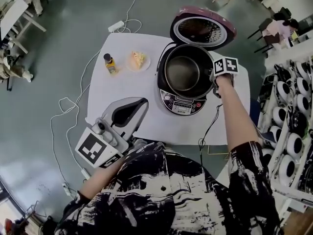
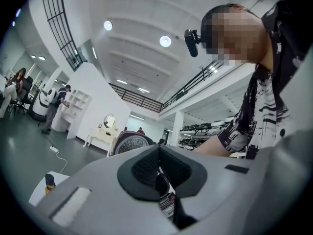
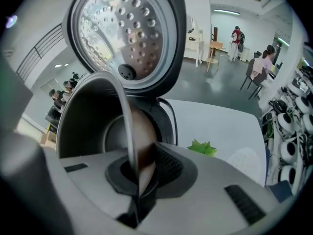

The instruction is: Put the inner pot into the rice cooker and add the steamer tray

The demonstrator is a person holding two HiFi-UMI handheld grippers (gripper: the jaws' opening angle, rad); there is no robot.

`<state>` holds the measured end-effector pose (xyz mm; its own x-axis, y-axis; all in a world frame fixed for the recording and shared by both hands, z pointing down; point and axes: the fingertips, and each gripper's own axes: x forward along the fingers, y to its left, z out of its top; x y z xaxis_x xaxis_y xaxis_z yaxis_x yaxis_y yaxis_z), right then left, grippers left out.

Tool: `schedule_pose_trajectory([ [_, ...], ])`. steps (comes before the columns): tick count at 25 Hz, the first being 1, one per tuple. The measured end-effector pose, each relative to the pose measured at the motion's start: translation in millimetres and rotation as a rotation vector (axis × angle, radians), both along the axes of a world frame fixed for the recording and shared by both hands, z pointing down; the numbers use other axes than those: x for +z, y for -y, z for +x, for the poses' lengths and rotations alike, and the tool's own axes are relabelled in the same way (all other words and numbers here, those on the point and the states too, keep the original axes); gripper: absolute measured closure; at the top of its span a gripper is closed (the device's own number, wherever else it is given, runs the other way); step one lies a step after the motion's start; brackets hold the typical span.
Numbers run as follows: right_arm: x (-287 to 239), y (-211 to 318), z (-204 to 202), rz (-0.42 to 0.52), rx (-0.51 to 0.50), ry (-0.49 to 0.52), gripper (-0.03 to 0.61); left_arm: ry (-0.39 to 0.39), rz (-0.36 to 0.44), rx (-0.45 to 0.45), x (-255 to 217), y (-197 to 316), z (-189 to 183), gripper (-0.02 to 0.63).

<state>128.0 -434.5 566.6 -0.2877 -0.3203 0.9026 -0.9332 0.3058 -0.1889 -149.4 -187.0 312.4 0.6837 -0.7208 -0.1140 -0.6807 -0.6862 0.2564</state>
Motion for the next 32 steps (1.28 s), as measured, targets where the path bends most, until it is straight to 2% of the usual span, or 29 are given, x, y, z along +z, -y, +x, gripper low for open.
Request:
schedule_pose_trajectory([
  [4, 6.6, 4.5, -0.8, 0.014, -0.022, -0.117, 0.571, -0.005, -0.006, -0.010, 2.5, -0.7, -8.5, 0.609],
  [9, 13.7, 8.2, -1.0, 0.022, -0.060, -0.198, 0.572, -0.011, -0.014, -0.017, 7.4, 2.2, -16.2, 0.609],
  [14, 18.1, 7.3, -5.7, 0.018, -0.168, -0.351, 0.572, -0.016, -0.018, -0.013, 6.3, 3.3, -22.9, 0.609],
  [18, 25.3, 5.8, -7.7, 0.004, -0.251, -0.426, 0.569, -0.019, -0.022, -0.013, 8.8, 5.2, -27.5, 0.609],
  [26, 34.3, 4.7, -2.7, 0.028, -0.344, -0.542, 0.531, -0.022, -0.024, -0.005, 13.1, 8.0, -28.8, 0.609],
  [29, 31.2, 2.6, -3.3, 0.041, -0.361, -0.527, 0.525, -0.021, -0.023, 0.005, 10.3, 8.8, -28.1, 0.609],
  [32, 26.9, 3.7, -5.4, 0.053, -0.260, -0.371, 0.532, -0.021, -0.021, 0.015, 8.9, 10.2, -26.6, 0.609],
])
